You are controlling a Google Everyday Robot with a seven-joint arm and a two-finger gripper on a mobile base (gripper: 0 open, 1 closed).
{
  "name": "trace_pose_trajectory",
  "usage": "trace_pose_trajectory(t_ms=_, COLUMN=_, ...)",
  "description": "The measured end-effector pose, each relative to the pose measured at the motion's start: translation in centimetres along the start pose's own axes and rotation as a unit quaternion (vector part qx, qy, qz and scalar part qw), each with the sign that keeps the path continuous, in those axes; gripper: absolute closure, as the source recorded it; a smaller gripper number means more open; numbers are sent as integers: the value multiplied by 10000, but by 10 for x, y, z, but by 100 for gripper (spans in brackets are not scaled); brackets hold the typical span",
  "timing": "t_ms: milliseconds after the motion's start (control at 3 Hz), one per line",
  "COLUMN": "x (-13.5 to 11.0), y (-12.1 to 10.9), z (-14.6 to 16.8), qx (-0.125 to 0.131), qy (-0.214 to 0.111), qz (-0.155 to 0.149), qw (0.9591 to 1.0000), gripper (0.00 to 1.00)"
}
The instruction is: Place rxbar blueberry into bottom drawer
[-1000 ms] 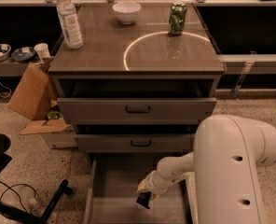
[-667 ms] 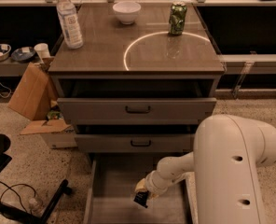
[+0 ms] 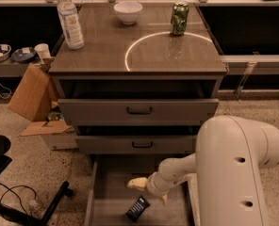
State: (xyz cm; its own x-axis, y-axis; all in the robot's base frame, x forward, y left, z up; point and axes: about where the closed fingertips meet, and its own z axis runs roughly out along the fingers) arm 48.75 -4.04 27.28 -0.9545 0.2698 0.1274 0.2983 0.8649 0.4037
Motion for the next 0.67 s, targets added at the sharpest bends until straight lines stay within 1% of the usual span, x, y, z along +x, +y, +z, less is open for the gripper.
trace_pose_trajectory(t_ms=333, x=2, y=-7, z=-14, qx=-166, qy=-132, qz=25, qw=9998, gripper=0)
trace_pose_trajectory(t_ms=667, x=12, y=-18, z=-63, qx=-418, qy=-282, qz=-155, qw=9986, gripper=0)
